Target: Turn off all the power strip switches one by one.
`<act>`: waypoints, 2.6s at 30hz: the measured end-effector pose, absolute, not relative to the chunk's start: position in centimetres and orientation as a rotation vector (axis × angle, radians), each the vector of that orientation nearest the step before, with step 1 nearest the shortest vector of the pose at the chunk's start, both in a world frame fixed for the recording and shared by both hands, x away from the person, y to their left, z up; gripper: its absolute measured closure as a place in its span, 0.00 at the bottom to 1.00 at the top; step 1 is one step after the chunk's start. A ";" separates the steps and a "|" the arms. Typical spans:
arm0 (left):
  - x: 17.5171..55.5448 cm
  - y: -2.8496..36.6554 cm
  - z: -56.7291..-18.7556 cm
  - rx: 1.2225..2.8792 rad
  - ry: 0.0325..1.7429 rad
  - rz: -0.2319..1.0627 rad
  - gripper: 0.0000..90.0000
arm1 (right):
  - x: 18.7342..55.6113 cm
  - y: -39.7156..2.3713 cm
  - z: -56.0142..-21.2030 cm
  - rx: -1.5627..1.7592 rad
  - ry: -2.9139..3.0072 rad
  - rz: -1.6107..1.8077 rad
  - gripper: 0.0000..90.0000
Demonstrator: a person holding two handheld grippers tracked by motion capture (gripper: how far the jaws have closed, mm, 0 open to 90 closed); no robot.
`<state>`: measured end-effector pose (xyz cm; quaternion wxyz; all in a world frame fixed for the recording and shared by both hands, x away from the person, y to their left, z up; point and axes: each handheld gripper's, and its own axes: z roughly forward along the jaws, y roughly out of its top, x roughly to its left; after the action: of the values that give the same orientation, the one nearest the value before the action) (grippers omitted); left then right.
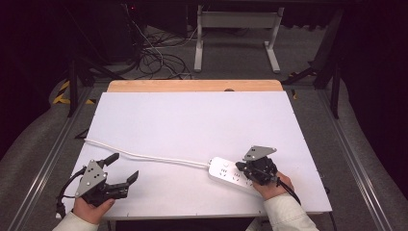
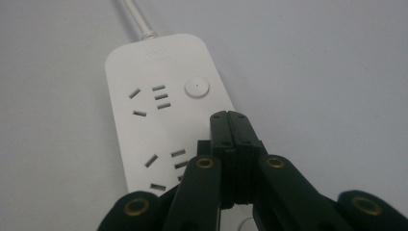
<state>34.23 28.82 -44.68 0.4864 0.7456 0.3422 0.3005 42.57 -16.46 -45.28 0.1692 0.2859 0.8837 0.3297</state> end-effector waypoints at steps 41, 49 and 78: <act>34.2 28.8 -44.7 1.820 0.829 0.736 0.17 | 40.7 -20.6 -44.5 0.875 2.435 1.030 1.00; 34.2 28.8 -44.7 1.819 0.829 0.736 0.17 | 40.9 -20.3 -45.2 0.883 2.476 0.993 1.00; 34.1 28.8 -44.7 1.819 0.824 0.740 0.17 | 40.9 -19.9 -45.7 0.916 2.482 0.940 1.00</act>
<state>34.13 28.79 -44.65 0.4849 0.7470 0.3385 0.3038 40.94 -19.88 -45.69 0.1661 0.3217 0.8717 0.3303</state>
